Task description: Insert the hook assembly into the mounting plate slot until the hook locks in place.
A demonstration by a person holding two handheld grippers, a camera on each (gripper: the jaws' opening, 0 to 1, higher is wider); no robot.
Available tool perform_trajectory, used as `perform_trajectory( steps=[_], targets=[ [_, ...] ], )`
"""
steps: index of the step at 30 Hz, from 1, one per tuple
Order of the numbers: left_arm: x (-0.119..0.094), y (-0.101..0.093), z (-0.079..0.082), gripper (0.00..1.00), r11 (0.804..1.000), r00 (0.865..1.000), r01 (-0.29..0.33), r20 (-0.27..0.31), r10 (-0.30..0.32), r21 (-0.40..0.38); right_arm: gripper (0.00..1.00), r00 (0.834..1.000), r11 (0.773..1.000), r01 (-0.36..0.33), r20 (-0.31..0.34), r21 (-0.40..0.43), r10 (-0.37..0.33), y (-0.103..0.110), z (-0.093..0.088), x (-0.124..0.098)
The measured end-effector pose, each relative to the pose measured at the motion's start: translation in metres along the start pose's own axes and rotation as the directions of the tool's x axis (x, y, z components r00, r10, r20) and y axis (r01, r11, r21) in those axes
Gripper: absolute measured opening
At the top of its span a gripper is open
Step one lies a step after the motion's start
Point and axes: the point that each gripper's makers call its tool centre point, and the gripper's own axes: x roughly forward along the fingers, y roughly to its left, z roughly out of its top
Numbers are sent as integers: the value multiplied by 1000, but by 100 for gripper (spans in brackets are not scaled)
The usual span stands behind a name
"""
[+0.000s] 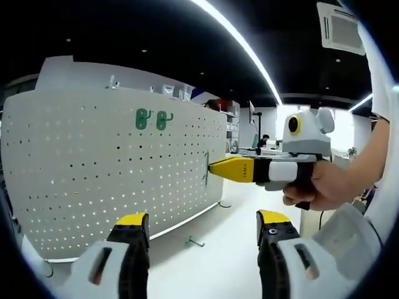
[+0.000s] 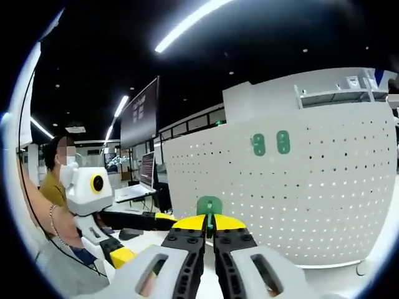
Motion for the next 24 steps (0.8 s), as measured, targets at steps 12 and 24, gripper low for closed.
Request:
perform_trajectory(
  steps=[12, 24],
  targets=[
    [-23, 21, -16, 71, 1000, 998, 10, -60, -9, 20, 1, 998, 999, 47, 30, 4, -47, -26, 15, 1],
    [-46, 35, -27, 68, 999, 995, 25, -94, -22, 31, 1, 997, 998, 68, 31, 3, -68, -47, 24, 3]
  ],
)
